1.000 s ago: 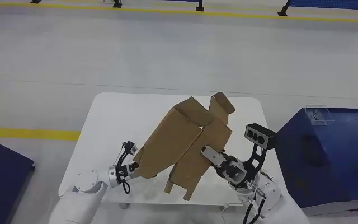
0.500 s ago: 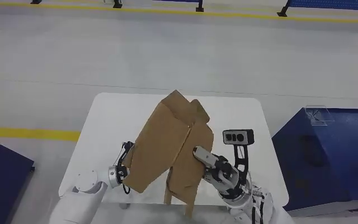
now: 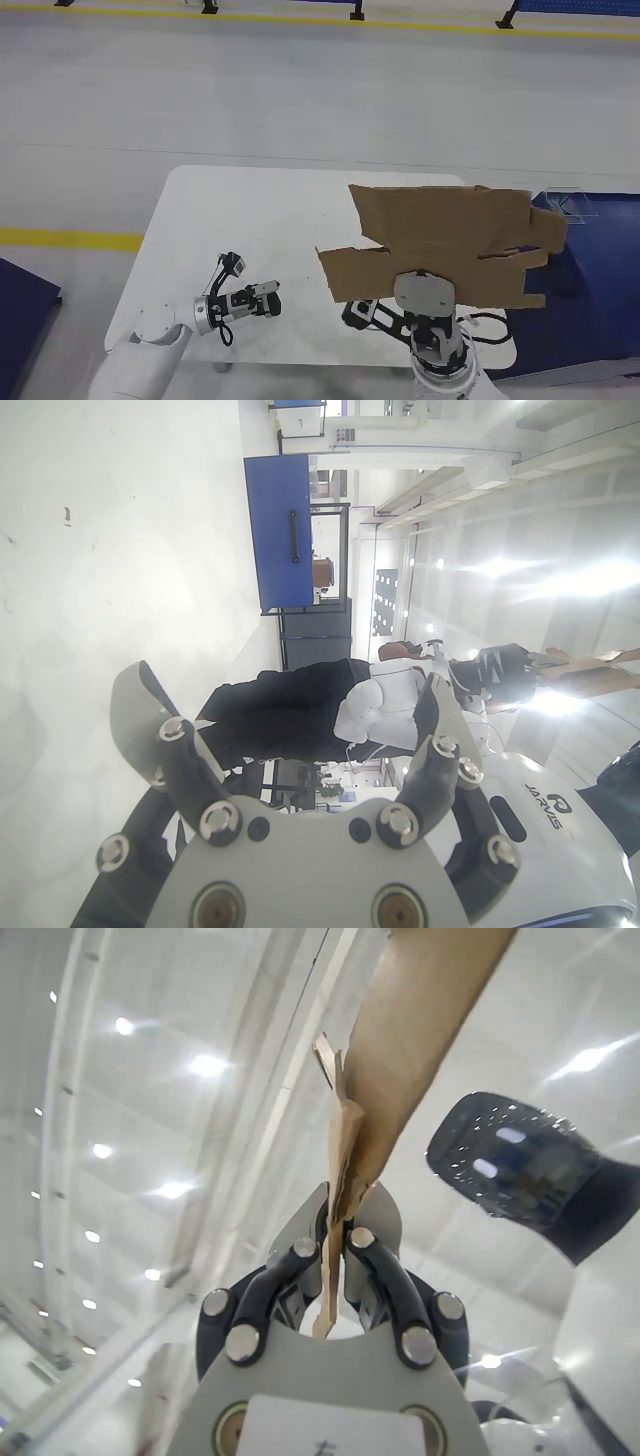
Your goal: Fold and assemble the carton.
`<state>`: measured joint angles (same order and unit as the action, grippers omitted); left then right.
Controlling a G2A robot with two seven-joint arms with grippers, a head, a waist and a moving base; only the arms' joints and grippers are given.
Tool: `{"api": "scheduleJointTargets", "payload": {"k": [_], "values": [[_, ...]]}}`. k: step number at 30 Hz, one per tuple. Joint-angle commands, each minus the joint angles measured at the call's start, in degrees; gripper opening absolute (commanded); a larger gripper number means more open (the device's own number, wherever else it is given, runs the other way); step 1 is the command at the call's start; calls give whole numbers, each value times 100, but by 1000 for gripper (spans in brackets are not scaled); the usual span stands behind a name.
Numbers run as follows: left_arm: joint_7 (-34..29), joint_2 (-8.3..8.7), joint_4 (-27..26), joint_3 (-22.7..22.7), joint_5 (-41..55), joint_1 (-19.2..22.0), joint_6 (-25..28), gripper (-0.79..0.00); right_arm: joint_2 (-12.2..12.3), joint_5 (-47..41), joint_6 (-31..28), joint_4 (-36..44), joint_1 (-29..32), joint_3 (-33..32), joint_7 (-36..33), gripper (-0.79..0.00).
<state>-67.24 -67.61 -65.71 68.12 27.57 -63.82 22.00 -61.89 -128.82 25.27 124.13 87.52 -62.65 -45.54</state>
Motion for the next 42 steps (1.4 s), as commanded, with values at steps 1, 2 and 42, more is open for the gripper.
{"api": "scheduleJointTargets", "payload": {"k": [1,2,42], "values": [[0,0,0,0,0,0,0,0,1,-570,296,11,11,-100,226,-785],[0,0,0,0,0,0,0,0,2,-656,325,11,8,-174,314,-785],[-836,117,131,775,1210,202,541,0,56,11772,-3991,-1714,-251,-1592,97,-785]]}}
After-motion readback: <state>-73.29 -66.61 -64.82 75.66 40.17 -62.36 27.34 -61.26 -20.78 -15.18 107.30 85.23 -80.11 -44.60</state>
